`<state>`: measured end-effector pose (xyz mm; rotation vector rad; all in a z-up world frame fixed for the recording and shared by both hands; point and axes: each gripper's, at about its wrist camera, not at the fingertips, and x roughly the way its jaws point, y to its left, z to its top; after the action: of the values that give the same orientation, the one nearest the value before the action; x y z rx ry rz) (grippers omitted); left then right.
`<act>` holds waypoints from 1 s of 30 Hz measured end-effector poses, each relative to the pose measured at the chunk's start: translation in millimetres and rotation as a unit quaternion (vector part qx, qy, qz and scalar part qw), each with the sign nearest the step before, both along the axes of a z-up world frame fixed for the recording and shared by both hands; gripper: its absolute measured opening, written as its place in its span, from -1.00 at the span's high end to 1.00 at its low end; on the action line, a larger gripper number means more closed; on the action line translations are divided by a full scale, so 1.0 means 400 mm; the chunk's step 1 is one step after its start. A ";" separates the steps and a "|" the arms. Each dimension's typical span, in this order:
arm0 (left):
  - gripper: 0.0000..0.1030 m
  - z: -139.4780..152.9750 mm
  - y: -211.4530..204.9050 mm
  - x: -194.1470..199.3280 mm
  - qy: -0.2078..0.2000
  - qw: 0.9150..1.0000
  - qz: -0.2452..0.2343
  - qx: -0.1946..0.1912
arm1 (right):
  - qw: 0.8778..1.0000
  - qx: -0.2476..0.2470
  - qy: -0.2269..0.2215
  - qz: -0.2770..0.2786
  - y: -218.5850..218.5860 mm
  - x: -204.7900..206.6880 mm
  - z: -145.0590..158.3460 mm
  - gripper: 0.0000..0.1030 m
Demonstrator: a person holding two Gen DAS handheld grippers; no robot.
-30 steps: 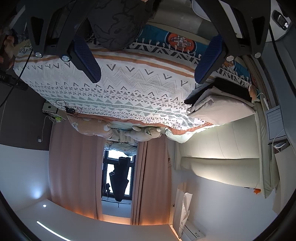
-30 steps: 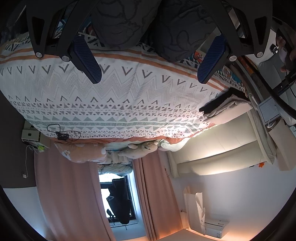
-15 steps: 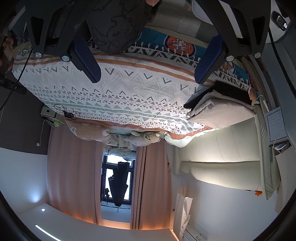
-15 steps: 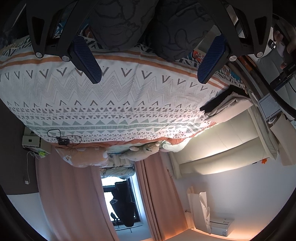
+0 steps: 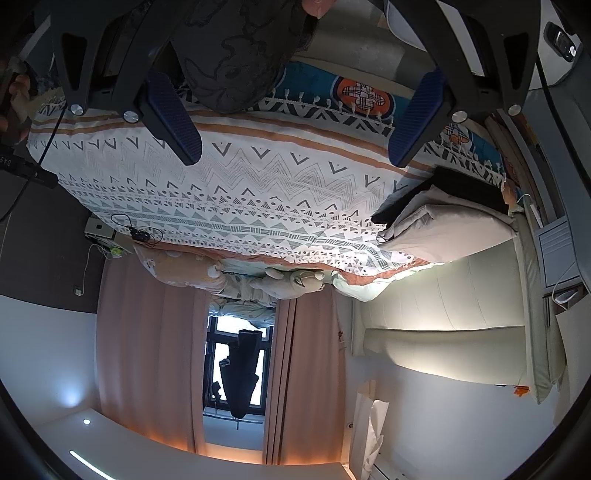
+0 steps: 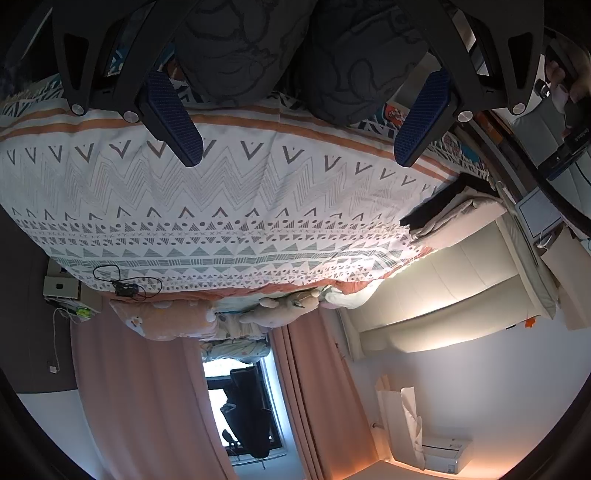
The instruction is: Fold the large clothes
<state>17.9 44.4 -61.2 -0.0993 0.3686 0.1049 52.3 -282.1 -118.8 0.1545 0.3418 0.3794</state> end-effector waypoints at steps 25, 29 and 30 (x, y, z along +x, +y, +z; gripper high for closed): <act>-1.00 0.006 0.000 -0.010 -0.005 1.000 -0.014 0.026 | 1.000 -0.008 0.018 -0.004 0.001 0.026 -0.008 -1.00; -1.00 0.005 0.006 -0.019 -0.007 1.000 -0.013 0.020 | 1.000 -0.011 0.018 -0.003 0.008 0.020 -0.006 -1.00; -1.00 0.004 0.009 -0.020 -0.007 1.000 -0.013 0.018 | 1.000 -0.012 0.018 -0.003 0.010 0.019 -0.004 -1.00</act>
<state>9.9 47.9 -59.5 -0.0593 0.3547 0.0847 59.8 -277.9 -120.5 0.1385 0.3809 0.3672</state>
